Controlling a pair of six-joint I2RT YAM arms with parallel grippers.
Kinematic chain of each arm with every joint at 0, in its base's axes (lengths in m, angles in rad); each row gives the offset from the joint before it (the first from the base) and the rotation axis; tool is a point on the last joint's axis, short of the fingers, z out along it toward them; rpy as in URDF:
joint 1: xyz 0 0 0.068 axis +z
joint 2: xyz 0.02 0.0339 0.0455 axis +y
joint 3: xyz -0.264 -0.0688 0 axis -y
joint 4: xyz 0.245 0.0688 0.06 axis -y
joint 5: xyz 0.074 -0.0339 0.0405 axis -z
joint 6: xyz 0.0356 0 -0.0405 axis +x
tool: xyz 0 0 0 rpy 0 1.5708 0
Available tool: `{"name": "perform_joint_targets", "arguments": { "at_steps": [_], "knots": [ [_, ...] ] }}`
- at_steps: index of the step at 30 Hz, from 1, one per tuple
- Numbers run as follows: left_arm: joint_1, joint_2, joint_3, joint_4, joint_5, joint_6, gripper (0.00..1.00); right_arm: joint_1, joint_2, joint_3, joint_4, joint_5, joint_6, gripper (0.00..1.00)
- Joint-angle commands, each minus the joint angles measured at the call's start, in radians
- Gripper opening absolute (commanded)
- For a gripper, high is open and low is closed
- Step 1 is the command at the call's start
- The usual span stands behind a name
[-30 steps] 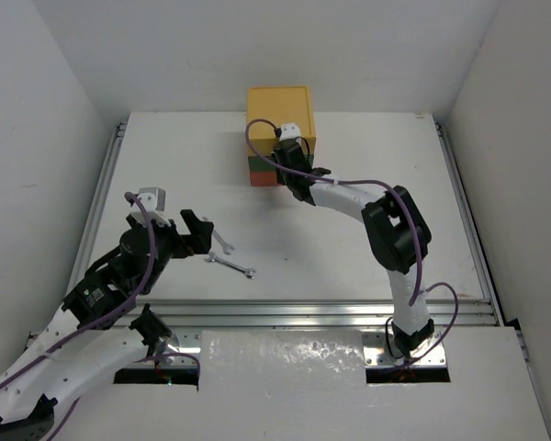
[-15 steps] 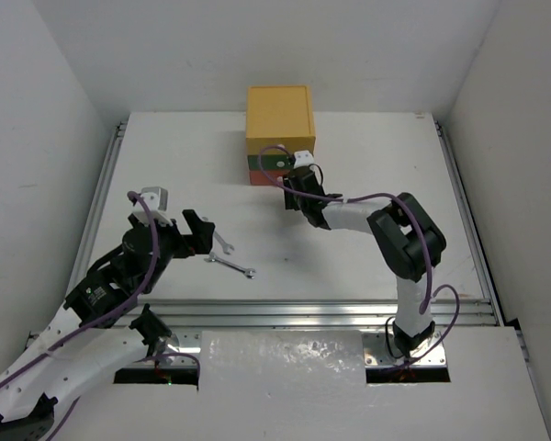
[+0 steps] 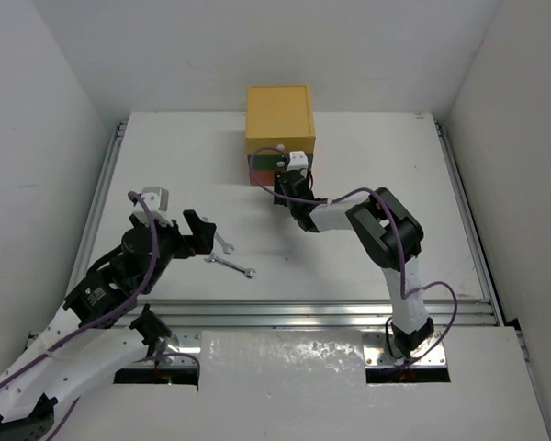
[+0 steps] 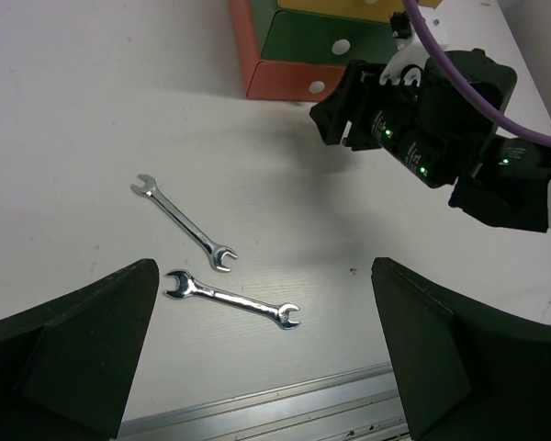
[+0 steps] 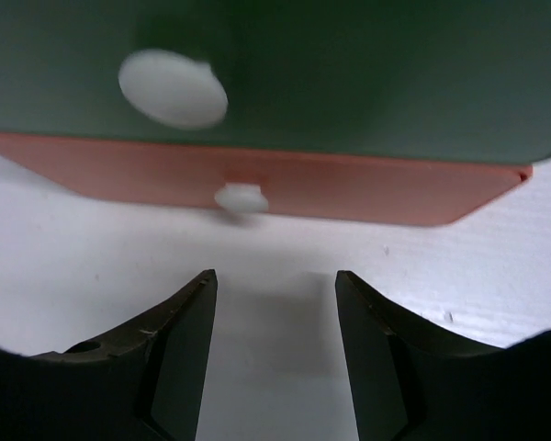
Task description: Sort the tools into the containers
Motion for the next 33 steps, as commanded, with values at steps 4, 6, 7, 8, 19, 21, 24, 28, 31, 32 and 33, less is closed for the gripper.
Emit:
{"name": "perform_joint_targets", "arguments": {
  "at_steps": [4,6,7,8,19,21,24,28,31,32,33],
  "knots": [
    [0.005,-0.032,-0.005,0.057,0.017,0.019,1.00,0.004,0.065,0.149,0.066,0.040,0.003,0.54],
    [0.007,-0.039,-0.008,0.058,0.017,0.019,1.00,0.005,0.097,0.183,0.037,0.042,0.021,0.54],
    [0.007,-0.043,-0.008,0.058,0.018,0.020,1.00,0.005,0.106,0.190,0.035,0.042,0.029,0.53],
    [0.007,-0.043,-0.008,0.058,0.018,0.020,1.00,0.004,0.123,0.207,0.024,0.043,0.030,0.52],
    [0.005,-0.051,-0.009,0.061,0.032,0.025,1.00,0.004,0.140,0.221,0.073,0.094,0.013,0.20],
    [0.007,-0.052,-0.009,0.061,0.033,0.025,1.00,0.005,0.137,0.218,0.086,0.094,0.004,0.13],
    [0.005,-0.054,-0.009,0.064,0.037,0.026,1.00,0.005,0.130,0.204,0.109,0.094,-0.004,0.11],
    [0.007,-0.059,-0.009,0.064,0.038,0.028,1.00,0.015,0.107,0.161,0.150,0.077,-0.016,0.01],
    [0.007,-0.059,-0.011,0.066,0.041,0.029,1.00,0.019,0.106,0.152,0.147,0.085,-0.002,0.20],
    [0.007,-0.059,-0.009,0.066,0.041,0.029,1.00,0.019,0.111,0.160,0.138,0.103,-0.001,0.25],
    [0.007,-0.060,-0.011,0.064,0.041,0.028,1.00,0.018,0.117,0.181,0.116,0.103,-0.005,0.28]
  ]
}}
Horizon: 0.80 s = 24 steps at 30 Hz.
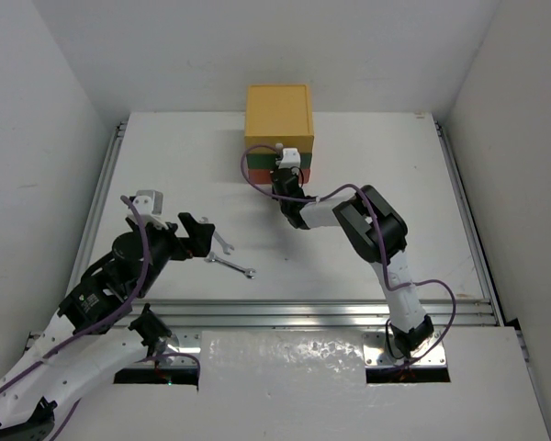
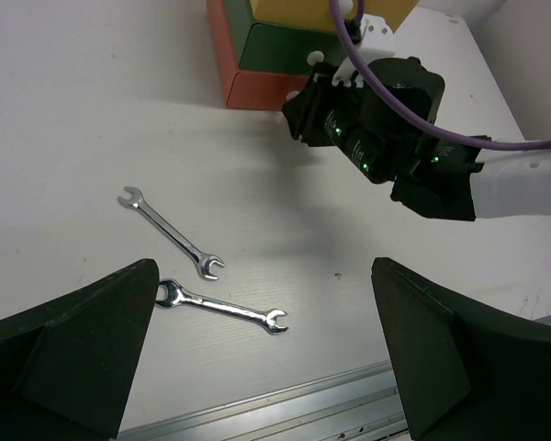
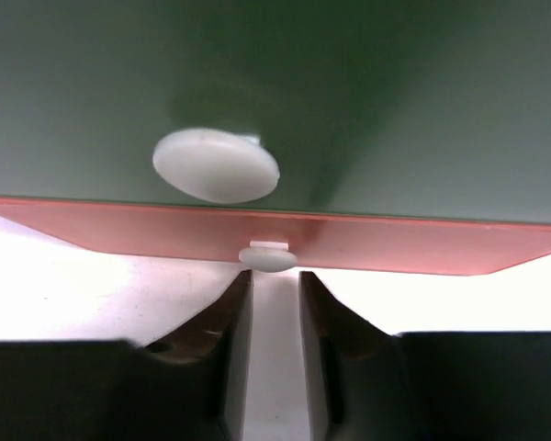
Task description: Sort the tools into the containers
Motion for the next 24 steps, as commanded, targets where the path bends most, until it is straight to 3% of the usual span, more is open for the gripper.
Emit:
{"name": "perform_joint_targets", "arguments": {
  "at_steps": [1,3,5,10,14,24],
  "knots": [
    [0.007,-0.009,-0.001,0.045,0.013,0.017,1.00,0.002,-0.019,0.040,0.034,0.030,-0.004,0.32],
    [0.007,-0.012,-0.003,0.046,0.011,0.017,1.00,-0.004,-0.004,0.069,0.010,0.039,-0.001,0.47],
    [0.007,-0.014,-0.003,0.048,0.011,0.017,1.00,-0.014,-0.005,0.075,-0.001,0.035,0.013,0.47],
    [0.005,-0.011,-0.004,0.048,0.014,0.018,1.00,-0.012,-0.021,0.068,0.016,0.027,0.012,0.34],
    [0.007,-0.008,-0.003,0.049,0.018,0.020,1.00,-0.014,-0.019,0.083,0.007,0.027,0.012,0.30],
    [0.007,-0.002,-0.006,0.051,0.025,0.023,1.00,-0.017,-0.024,0.086,0.020,0.026,-0.010,0.00]
  ]
}}
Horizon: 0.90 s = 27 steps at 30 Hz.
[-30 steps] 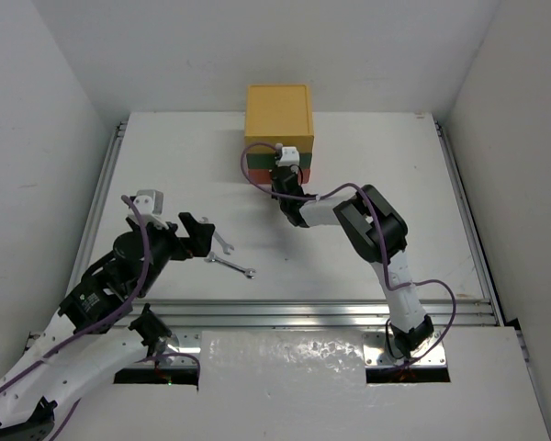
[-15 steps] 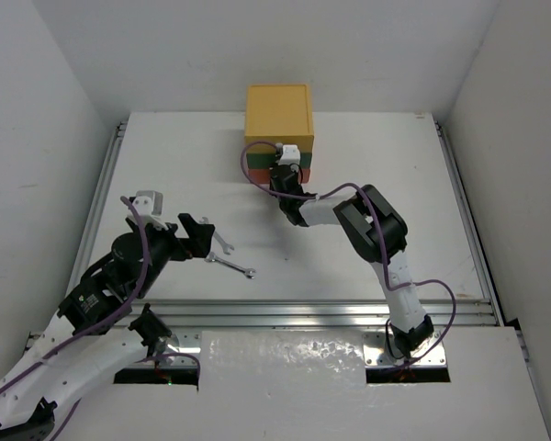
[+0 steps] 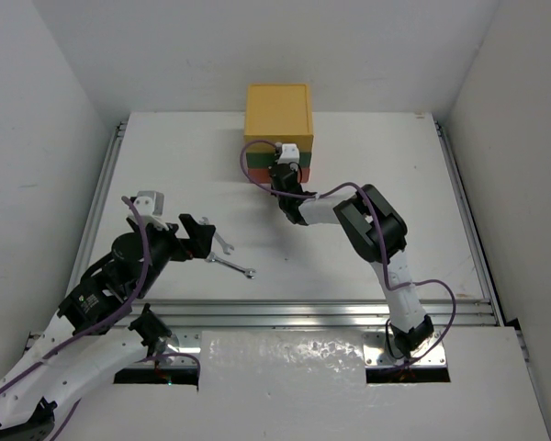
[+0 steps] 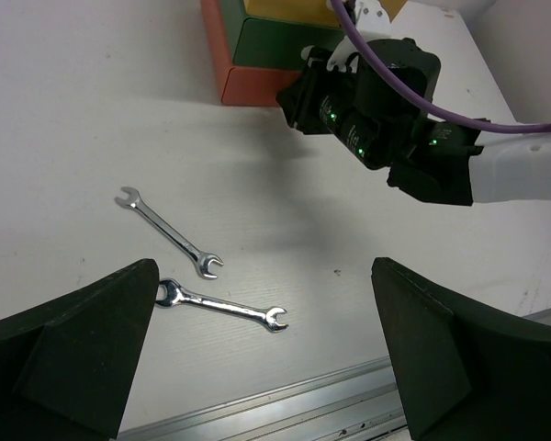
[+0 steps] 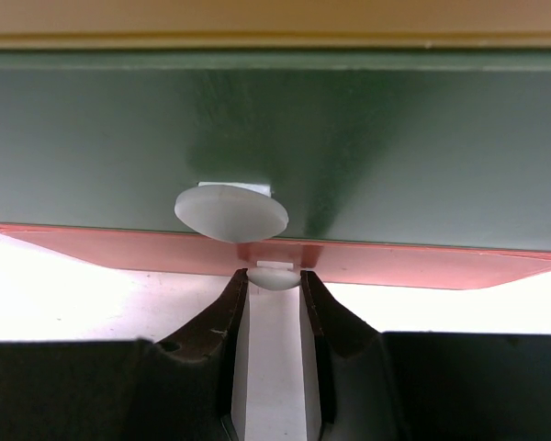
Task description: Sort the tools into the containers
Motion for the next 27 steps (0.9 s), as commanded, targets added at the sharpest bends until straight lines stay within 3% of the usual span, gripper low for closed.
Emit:
{"name": "perform_joint_targets", "arguments": {
  "at_steps": [1,13,18,21,22,23,24,27],
  "knots": [
    [0.005,0.006,-0.002,0.050,0.012,0.012,1.00,-0.008,-0.033,0.024,0.073,0.008,-0.011,0.00],
    [0.007,-0.003,-0.002,0.050,0.012,0.012,1.00,0.069,-0.146,-0.236,0.202,0.015,0.053,0.00],
    [0.007,-0.016,-0.001,0.050,0.007,0.009,1.00,0.121,-0.200,-0.343,0.231,0.034,0.077,0.06],
    [0.007,-0.022,-0.002,0.048,0.004,0.008,1.00,0.135,-0.228,-0.380,0.220,0.037,0.093,0.22],
    [0.005,-0.022,-0.002,0.048,0.003,0.008,1.00,0.135,-0.235,-0.392,0.216,0.035,0.101,0.45],
    [0.005,-0.023,-0.004,0.048,0.003,0.006,1.00,0.137,-0.254,-0.394,0.199,0.035,0.098,0.57],
    [0.005,-0.023,-0.002,0.048,0.003,0.006,1.00,0.140,-0.265,-0.394,0.182,0.014,0.077,0.64],
    [0.005,-0.025,-0.002,0.047,0.000,0.005,1.00,0.172,-0.330,-0.381,0.110,-0.014,-0.003,0.69]
  ]
}}
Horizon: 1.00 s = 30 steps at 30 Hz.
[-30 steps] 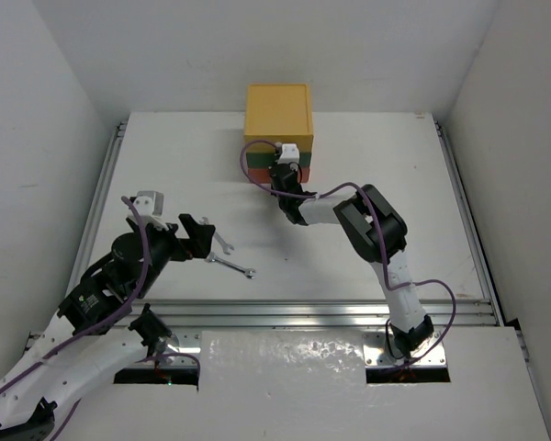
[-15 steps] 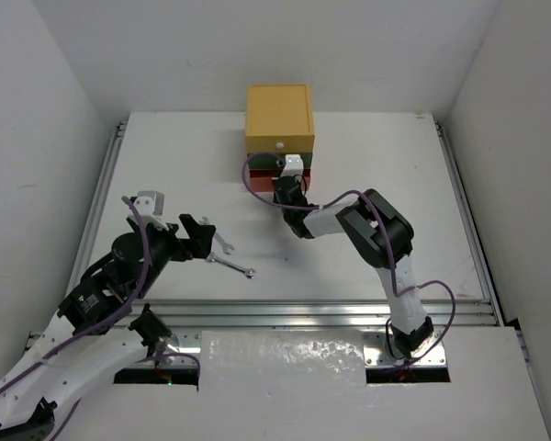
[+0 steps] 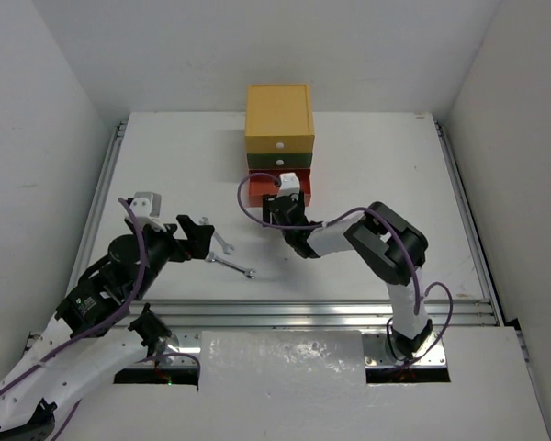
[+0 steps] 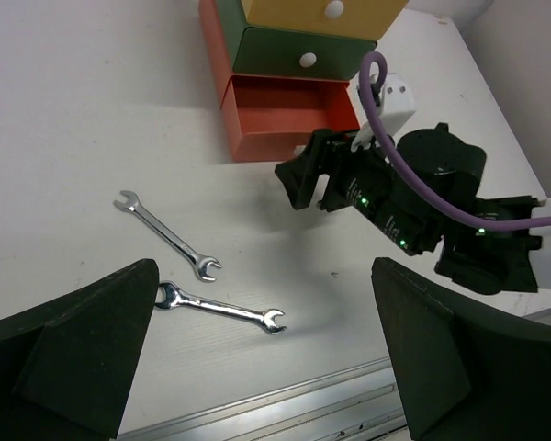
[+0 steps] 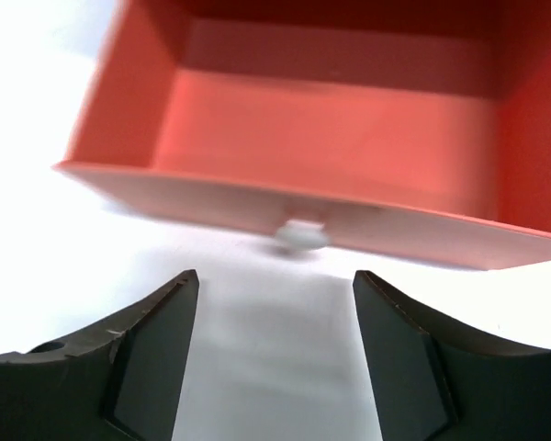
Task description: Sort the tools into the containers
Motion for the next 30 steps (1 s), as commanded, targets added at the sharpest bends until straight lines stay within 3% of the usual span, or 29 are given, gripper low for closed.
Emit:
{"name": "perform_joint_targets", "arguments": {
  "at_steps": [1,3,5,10,13,20,30],
  "knots": [
    [0.005,-0.007,-0.002,0.045,-0.009,0.002,1.00,0.043,-0.129,0.003,-0.045,-0.033,-0.073,0.69],
    [0.005,-0.013,0.002,0.039,-0.023,-0.003,1.00,0.092,-0.204,-0.023,-0.047,-0.055,-0.134,0.72],
    [0.005,-0.025,0.007,0.027,-0.061,-0.018,1.00,0.112,-0.235,-0.008,-0.136,-0.186,-0.148,0.71],
    [0.007,-0.086,0.033,-0.048,-0.228,-0.102,1.00,0.113,-0.068,0.380,-0.653,-0.426,-0.169,0.67],
    [0.007,-0.145,0.044,-0.086,-0.300,-0.148,1.00,0.115,0.073,0.564,-0.807,-0.532,-0.198,0.62],
    [0.010,-0.272,0.044,-0.114,-0.366,-0.187,0.99,0.129,0.328,0.896,-0.908,-0.575,-0.292,0.54],
    [0.010,-0.269,0.042,-0.107,-0.345,-0.178,1.00,0.150,0.484,1.059,-1.036,-0.529,-0.333,0.51]
  ]
}}
